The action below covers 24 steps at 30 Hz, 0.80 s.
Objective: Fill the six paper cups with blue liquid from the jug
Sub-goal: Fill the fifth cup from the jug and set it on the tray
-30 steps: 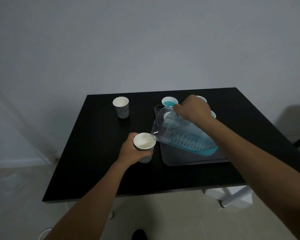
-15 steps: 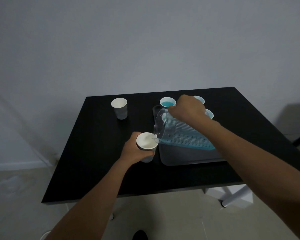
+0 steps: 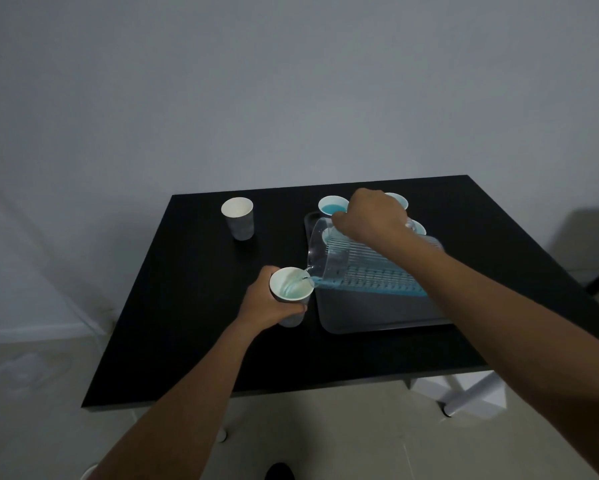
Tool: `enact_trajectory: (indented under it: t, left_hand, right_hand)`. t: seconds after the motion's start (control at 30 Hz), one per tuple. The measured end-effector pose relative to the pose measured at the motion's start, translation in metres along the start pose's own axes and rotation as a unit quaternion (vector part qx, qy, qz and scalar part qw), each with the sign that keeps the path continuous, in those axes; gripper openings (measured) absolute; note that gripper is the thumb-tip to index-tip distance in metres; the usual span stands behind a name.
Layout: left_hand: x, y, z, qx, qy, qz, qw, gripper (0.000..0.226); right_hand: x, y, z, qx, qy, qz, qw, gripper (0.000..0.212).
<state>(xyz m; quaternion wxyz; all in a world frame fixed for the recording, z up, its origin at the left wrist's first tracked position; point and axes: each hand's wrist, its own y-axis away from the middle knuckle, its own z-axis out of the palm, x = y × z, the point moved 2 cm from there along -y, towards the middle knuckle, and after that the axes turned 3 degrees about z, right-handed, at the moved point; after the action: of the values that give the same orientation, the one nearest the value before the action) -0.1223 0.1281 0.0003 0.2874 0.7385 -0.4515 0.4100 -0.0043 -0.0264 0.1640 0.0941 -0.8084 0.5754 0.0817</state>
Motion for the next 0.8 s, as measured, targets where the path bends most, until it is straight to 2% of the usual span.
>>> enact_trajectory:
  t: [0.53,0.8]
  left_hand:
    - [-0.0029,-0.0038,0.0018,0.001,-0.003,-0.008,1.0,0.071]
    - [-0.0033,-0.0066,0.0009,0.002,0.0,-0.008,1.0,0.07]
  right_hand:
    - [-0.002,-0.0021,-0.0039,0.003,0.005,-0.005,1.0,0.031]
    - [-0.0041,-0.0035,-0.0041,0.005,0.008,-0.011,1.0,0.025]
